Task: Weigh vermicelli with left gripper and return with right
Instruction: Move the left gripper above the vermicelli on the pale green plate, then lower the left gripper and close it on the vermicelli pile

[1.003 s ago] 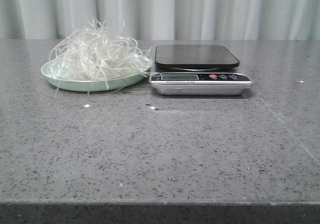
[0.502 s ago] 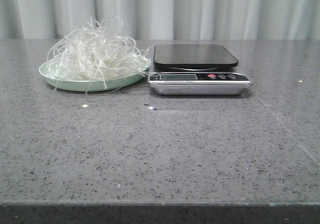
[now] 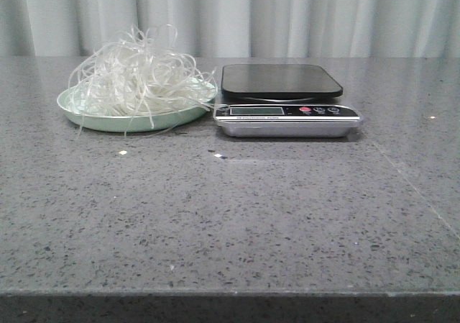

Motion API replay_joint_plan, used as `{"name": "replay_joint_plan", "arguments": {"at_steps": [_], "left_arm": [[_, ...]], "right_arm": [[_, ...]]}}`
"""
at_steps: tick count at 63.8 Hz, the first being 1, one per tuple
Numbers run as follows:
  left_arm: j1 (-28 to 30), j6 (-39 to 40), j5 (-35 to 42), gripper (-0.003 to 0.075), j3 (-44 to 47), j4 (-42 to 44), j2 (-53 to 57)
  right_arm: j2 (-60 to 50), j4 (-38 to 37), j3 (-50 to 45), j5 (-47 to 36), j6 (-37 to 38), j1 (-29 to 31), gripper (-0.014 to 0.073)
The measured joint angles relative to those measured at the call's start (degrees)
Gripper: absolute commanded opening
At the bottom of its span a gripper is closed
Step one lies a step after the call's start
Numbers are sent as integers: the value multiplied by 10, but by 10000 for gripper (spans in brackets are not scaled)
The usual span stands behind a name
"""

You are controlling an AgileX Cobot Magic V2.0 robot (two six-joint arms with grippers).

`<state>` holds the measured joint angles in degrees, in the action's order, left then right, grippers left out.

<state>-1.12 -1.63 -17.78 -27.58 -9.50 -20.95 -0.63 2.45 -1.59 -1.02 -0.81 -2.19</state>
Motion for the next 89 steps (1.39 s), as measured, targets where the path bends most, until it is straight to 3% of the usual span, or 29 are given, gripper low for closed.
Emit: {"name": "replay_joint_plan", "arguments": {"at_steps": [5, 18, 23, 51, 64, 89], "left_arm": [[-1, 0, -1, 201, -5, 0, -15], [-32, -12, -10, 565, -66, 2, -81], [-54, -14, -11, 628, -88, 4, -111], [-206, -16, -29, 636, -306, 8, -460], [-212, -16, -84, 636, -392, 8, -583], [-212, -16, -147, 635, -461, 8, -721]], "right_arm": [[0, 0, 0, 0, 0, 0, 188], [0, 0, 0, 0, 0, 0, 188], [0, 0, 0, 0, 0, 0, 188], [0, 0, 0, 0, 0, 0, 188], [0, 0, 0, 0, 0, 0, 188], [0, 0, 0, 0, 0, 0, 188]]}}
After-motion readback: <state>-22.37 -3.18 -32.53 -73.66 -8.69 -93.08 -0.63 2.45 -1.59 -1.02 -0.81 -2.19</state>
